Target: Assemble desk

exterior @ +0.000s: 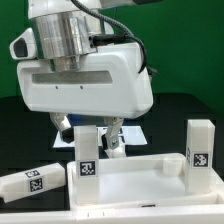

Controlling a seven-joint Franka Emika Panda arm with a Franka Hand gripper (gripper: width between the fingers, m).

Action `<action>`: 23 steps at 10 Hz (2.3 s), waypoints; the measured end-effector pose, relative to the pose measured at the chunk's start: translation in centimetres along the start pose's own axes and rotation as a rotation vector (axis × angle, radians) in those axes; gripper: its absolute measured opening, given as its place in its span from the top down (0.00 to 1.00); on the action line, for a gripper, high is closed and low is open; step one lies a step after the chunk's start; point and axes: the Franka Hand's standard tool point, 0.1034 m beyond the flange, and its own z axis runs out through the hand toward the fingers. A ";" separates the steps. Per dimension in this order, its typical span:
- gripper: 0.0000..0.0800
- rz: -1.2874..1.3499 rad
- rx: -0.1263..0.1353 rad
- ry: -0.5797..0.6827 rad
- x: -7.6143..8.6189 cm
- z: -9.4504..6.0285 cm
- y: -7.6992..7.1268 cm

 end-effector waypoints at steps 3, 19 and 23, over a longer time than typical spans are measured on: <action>0.19 -0.422 -0.061 0.088 1.0 -0.1 -0.1; 0.64 0.333 -0.031 0.103 1.6 -0.5 0.1; 0.64 0.957 0.011 0.051 1.0 -0.5 0.0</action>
Offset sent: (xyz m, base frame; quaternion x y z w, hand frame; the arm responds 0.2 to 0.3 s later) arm 0.0244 0.0029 0.0176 -0.0918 0.0699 -0.4870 0.8657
